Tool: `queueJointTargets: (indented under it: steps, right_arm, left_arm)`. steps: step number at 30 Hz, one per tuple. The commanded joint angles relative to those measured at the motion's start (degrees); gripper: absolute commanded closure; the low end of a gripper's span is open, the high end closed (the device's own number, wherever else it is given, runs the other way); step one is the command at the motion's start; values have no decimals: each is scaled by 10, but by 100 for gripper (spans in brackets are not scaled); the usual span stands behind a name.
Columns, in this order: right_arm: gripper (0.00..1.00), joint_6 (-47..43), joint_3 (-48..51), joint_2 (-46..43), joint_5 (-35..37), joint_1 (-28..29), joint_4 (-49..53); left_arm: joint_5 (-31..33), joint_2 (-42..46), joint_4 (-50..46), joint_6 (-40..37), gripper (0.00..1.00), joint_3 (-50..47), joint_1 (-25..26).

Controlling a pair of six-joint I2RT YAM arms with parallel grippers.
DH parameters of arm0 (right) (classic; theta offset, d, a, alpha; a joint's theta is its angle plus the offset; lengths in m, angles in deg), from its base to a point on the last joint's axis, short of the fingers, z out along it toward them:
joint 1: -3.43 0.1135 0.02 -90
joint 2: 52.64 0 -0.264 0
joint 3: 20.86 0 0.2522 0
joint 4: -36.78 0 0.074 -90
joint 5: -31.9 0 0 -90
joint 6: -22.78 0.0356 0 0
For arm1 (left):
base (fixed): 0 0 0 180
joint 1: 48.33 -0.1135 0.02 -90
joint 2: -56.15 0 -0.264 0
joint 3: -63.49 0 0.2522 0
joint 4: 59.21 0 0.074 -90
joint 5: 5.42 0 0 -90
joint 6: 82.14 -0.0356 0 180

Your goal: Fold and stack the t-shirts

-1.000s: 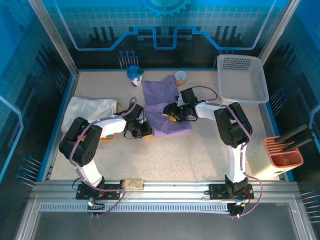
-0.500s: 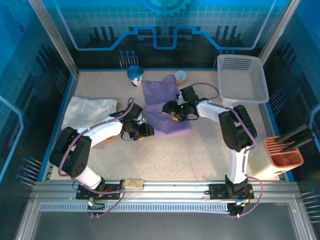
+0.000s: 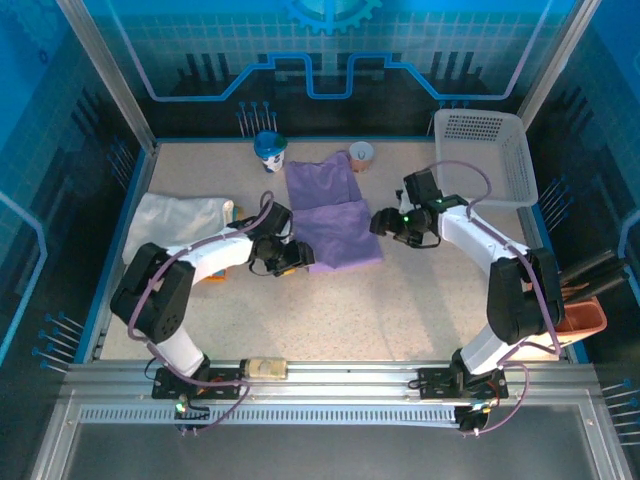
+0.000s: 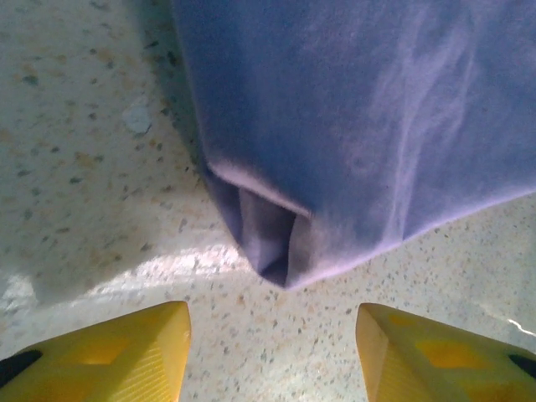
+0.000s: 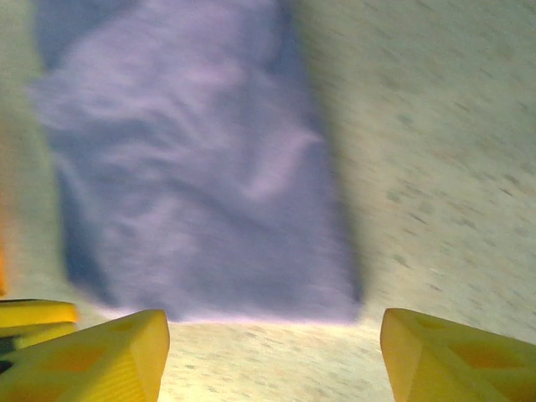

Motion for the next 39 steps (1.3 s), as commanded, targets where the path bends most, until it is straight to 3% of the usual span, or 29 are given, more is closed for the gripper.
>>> queueJointTargets:
  steps: [1, 7, 18, 24, 32, 39]
  right_arm:
    - [34, -36, 13, 13, 18, -5, 49]
    - [40, -20, 28, 59, -23, 0, 4]
    - [44, -2, 3, 122, -48, 36, -21]
    - [48, 12, 19, 127, -57, 43, -49]
    - [64, 16, 17, 122, -33, 43, -67]
    - [83, 17, 24, 114, -22, 43, -63]
  left_arm:
    - [2, -31, 16, 14, 46, 29, 9]
    - [14, -70, 31, 21, 52, 45, 10]
    - [31, -97, 34, 28, 74, 44, 10]
    - [39, -99, 32, 26, 77, 39, 10]
    - [41, -104, 38, 22, 87, 40, 10]
    - [43, -95, 13, 12, 100, 48, 11]
